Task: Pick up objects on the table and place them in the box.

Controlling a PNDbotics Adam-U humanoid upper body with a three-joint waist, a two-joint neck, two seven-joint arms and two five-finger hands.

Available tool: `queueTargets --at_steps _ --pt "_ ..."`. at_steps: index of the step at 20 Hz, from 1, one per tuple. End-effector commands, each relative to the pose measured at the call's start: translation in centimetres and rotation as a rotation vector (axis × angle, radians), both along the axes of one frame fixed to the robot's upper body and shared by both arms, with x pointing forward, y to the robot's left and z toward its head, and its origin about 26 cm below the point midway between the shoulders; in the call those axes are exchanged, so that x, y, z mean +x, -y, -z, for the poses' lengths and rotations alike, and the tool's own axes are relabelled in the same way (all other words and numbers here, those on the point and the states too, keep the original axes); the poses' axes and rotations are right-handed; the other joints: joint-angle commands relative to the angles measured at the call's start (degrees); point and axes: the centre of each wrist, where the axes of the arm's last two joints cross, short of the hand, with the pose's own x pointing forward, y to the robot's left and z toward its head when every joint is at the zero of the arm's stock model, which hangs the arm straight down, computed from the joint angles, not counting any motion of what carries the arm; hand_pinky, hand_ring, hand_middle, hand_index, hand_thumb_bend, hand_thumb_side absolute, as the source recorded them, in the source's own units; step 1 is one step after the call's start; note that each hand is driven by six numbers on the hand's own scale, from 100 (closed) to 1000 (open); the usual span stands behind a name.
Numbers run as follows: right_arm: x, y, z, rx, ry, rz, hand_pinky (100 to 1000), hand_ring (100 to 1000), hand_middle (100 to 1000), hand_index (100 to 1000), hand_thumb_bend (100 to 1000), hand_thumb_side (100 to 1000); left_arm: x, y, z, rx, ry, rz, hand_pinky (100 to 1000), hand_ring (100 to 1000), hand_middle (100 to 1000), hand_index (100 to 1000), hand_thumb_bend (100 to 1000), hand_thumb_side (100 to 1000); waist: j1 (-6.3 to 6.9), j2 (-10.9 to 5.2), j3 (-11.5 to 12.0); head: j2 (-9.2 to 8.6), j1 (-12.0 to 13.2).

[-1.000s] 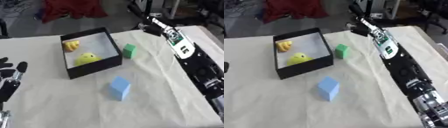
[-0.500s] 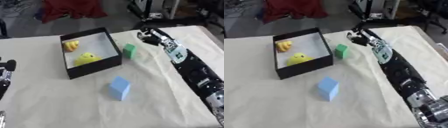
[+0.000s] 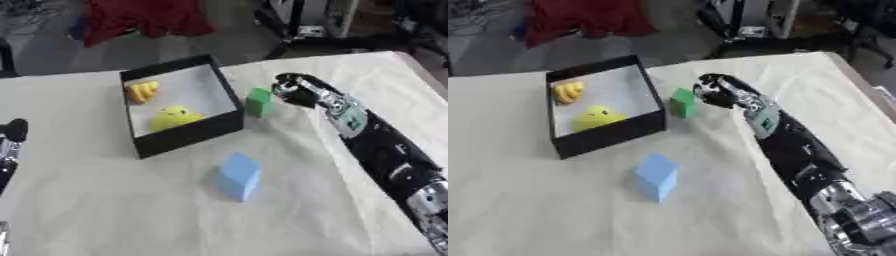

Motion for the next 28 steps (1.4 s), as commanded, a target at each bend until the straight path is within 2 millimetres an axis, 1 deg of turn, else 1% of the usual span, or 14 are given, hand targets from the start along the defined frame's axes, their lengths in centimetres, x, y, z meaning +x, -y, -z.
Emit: queueTargets --at_steps 1,4,6,12,16,17,20,24,26,28 --pt "0.6 0.2 -1.7 -0.002 0.024 -0.028 860 925 862 942 100 893 0.1 -0.5 -0.9 0.016 0.029 -0.001 670 599 614 802 790 684 0.73 -0.18 0.0 -0.1 0.0" --pt "0.7 0.0 -1.9 0.011 0.014 -0.054 860 924 842 937 100 974 0.1 -0.5 -0.9 0.015 0.027 0.001 670 599 614 802 790 685 0.73 -0.19 -0.1 -0.1 0.0" --pt "0.7 -0.2 -2.0 0.022 0.002 -0.071 860 923 837 936 100 1000 0.1 -0.5 -0.9 0.014 0.026 0.001 670 600 614 802 788 686 0.72 -0.2 -0.1 -0.1 0.0" --pt "0.8 -0.5 -2.6 0.066 -0.007 -0.107 860 922 829 939 100 1000 0.1 -0.5 -0.8 0.014 0.026 0.0 670 600 614 802 788 686 0.67 -0.19 -0.1 -0.1 0.0" --pt "0.8 -0.8 -3.0 0.064 -0.002 -0.126 859 922 833 946 100 999 0.1 -0.5 -0.9 0.013 0.028 0.001 670 600 614 803 788 686 0.64 -0.15 -0.1 -0.1 0.0" --pt "0.8 -0.9 -3.1 0.057 0.006 -0.129 859 922 835 948 100 987 0.1 -0.5 -0.9 0.014 0.028 0.001 670 600 614 803 788 686 0.63 -0.14 -0.1 -0.1 0.0" --pt "0.9 -1.2 -3.6 0.025 0.049 -0.135 858 921 847 957 100 903 0.1 -0.5 -0.9 0.013 0.029 0.002 670 600 614 803 787 686 0.61 -0.12 0.0 -0.1 -0.1" --pt "0.9 -1.5 -4.1 -0.036 0.114 -0.134 861 922 862 971 100 770 0.1 -0.4 -0.9 0.013 0.031 0.005 670 601 614 803 787 686 0.62 -0.05 0.2 -0.1 -0.2" --pt "0.9 -1.6 -4.3 -0.073 0.134 -0.127 863 923 873 977 100 721 0.2 -0.4 -1.0 0.012 0.033 0.006 670 601 615 803 786 686 0.65 0.0 0.3 -0.1 -0.2" --pt "0.9 -1.7 -4.3 -0.106 0.152 -0.116 862 922 879 981 100 692 0.2 -0.3 -1.0 0.011 0.034 0.008 670 601 614 803 786 686 0.67 0.06 0.5 -0.1 -0.3"
